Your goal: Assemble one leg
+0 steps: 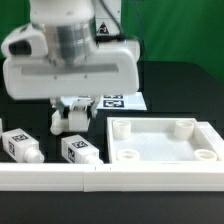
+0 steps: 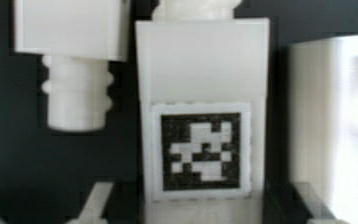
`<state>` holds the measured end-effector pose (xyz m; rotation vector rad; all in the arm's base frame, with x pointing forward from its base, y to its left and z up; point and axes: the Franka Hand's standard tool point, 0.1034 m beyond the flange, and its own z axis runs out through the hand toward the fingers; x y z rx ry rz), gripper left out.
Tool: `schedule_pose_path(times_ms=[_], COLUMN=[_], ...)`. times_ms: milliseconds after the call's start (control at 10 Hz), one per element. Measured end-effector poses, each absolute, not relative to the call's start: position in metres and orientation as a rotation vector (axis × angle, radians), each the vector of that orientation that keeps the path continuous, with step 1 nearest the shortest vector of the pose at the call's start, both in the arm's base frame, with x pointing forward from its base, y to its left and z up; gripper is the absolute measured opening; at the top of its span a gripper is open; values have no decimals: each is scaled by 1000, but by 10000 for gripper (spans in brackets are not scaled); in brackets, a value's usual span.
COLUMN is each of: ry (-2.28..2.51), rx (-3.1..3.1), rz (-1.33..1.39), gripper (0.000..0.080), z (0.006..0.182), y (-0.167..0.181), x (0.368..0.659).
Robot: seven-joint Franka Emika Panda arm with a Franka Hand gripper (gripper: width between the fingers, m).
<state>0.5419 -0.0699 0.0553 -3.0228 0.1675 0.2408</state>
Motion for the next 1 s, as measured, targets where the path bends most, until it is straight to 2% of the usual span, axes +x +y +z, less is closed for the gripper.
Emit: schedule_pose_path(times_ms=[100,300,500,900,1000], ry=[154,213,268,271,297], rx=[-3017,-3010,-3013,-3018,-3036], rz=[232,236,245,244,228], gripper=[284,284,284,284,284], z=[75,90,89,90,95], y=[-60,-28,19,20,42], x=[542,532,524,523,513])
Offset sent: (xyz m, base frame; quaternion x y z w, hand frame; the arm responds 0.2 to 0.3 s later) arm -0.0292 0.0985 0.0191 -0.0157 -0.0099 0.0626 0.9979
